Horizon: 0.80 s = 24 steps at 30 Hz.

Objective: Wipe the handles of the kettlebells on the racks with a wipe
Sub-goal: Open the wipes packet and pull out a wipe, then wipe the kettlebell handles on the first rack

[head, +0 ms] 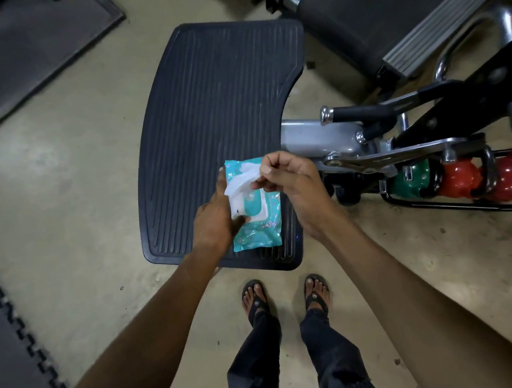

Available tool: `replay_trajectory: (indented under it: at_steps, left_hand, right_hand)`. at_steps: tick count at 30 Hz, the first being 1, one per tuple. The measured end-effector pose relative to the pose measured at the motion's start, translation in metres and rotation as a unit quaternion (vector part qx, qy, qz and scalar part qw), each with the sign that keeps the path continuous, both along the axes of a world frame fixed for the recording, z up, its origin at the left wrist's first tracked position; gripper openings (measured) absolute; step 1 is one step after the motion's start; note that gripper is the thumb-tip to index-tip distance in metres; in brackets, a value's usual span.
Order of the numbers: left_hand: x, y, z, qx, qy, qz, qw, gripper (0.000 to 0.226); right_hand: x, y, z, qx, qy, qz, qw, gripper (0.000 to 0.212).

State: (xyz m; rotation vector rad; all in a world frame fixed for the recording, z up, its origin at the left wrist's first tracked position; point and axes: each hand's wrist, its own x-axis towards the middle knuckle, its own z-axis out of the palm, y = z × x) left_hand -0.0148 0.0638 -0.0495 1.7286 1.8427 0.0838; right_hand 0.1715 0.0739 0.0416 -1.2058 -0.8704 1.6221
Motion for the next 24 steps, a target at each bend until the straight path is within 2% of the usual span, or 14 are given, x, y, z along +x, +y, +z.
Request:
replay_trajectory:
  at_steps: [4,5,7,8,9,11,12,15,17,18,21,24]
  left_hand:
    - [-0.001,-0.004,0.039,0.030,-0.019,-0.017,0.999,0.106]
    - [0.002,-0.008,0.056,0.035,-0.041,0.000,0.999,0.096]
    - [0.018,-0.021,0.107,0.017,-0.168,0.067,0.983,0.060]
    - [0.033,-0.032,0.140,-0.025,-0.265,0.118,0.957,0.038]
    - [0.051,-0.044,0.173,-0.086,-0.365,0.170,0.911,0.022]
    - [0.084,-0.068,0.226,-0.192,-0.482,0.229,0.824,0.030]
    - [0.097,-0.078,0.244,-0.218,-0.510,0.224,0.802,0.034]
    - [0.130,-0.104,0.275,-0.215,-0.533,0.132,0.807,0.025]
    - [0.150,-0.109,0.284,-0.203,-0.528,0.098,0.819,0.016]
    - [0.160,-0.110,0.287,-0.197,-0.516,0.083,0.830,0.013]
    - [0.199,-0.114,0.305,-0.184,-0.494,0.029,0.849,0.023]
    - [0.242,-0.119,0.323,-0.163,-0.479,-0.031,0.862,0.020]
  right_hand:
    - [0.030,-0.028,0.056,-0.007,0.068,-0.033,0.997,0.008]
    - [0.036,-0.036,0.071,-0.007,0.086,-0.044,0.995,0.010]
    - [0.048,-0.053,0.103,-0.022,0.112,-0.079,0.990,0.009]
    - [0.054,-0.062,0.118,-0.030,0.117,-0.099,0.988,0.007]
    - [0.060,-0.072,0.134,-0.032,0.117,-0.118,0.986,0.006]
    - [0.073,-0.097,0.158,-0.018,0.087,-0.148,0.985,0.006]
    - [0.080,-0.110,0.168,-0.009,0.049,-0.163,0.985,0.007]
    - [0.105,-0.151,0.184,0.033,-0.122,-0.194,0.973,0.010]
    - [0.124,-0.176,0.191,0.075,-0.267,-0.208,0.938,0.004]
    - [0.133,-0.187,0.196,0.093,-0.323,-0.217,0.916,0.010]
    - [0.161,-0.213,0.213,0.172,-0.416,-0.194,0.871,0.040]
    - [0.189,-0.230,0.219,0.214,-0.464,-0.147,0.847,0.050]
